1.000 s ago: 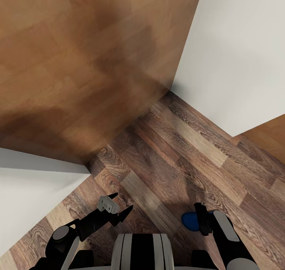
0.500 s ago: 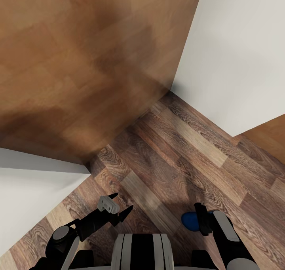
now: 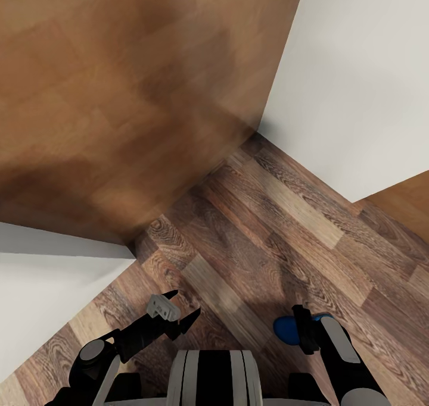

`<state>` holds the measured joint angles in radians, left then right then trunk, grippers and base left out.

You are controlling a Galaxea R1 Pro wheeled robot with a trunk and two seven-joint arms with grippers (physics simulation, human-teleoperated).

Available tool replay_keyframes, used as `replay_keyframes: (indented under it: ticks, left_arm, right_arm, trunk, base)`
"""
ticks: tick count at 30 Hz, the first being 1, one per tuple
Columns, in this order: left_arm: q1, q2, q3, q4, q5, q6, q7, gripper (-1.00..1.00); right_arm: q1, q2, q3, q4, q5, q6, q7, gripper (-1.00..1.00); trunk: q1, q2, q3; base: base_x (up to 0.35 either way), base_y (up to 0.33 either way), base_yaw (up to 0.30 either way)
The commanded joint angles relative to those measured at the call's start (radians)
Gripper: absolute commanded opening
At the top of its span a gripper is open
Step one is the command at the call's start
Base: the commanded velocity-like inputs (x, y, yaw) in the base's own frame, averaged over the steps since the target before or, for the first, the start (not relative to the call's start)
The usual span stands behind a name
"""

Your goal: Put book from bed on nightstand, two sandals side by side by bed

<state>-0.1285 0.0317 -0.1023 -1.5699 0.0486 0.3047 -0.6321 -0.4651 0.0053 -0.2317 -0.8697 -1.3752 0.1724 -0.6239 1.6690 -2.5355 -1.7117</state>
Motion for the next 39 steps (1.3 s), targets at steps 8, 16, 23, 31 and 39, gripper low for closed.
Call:
replay_keyframes:
  ticks: [8, 16, 23, 31, 39]
  left_arm:
    - [0.000, -0.001, 0.000, -0.001, 0.005, 0.008, -0.001, 1.00]
    - [0.000, -0.001, 0.000, -0.001, 0.005, 0.008, -0.001, 1.00]
    - [0.000, -0.001, 0.000, -0.001, 0.005, 0.008, -0.001, 1.00]
    - [0.000, -0.001, 0.000, -0.001, 0.005, 0.008, -0.002, 1.00]
    - [0.000, -0.001, 0.000, -0.002, 0.005, 0.008, -0.003, 1.00]
  right_arm:
    - [0.000, 0.000, -0.003, -0.002, -0.002, 0.006, -0.005, 1.00]
    - [0.000, -0.001, -0.003, -0.002, -0.002, 0.006, -0.005, 1.00]
    - [-0.001, 0.000, -0.003, -0.002, -0.002, 0.006, -0.005, 1.00]
    - [0.000, -0.001, -0.003, -0.002, -0.002, 0.006, -0.005, -1.00]
    - [0.000, -0.001, -0.003, 0.000, -0.002, 0.006, -0.005, -1.00]
  trunk:
    - [0.000, 0.000, -0.001]
    - [0.001, -0.001, -0.012]
    - [0.001, -0.001, -0.012]
    - [0.001, -0.001, -0.012]
    - [0.001, -0.001, -0.012]
  base:
    - [0.000, 0.000, 0.000]
    - [0.000, 0.000, 0.000]
    - [0.000, 0.000, 0.000]
    - [0.000, 0.000, 0.000]
    - [0.000, 0.000, 0.000]
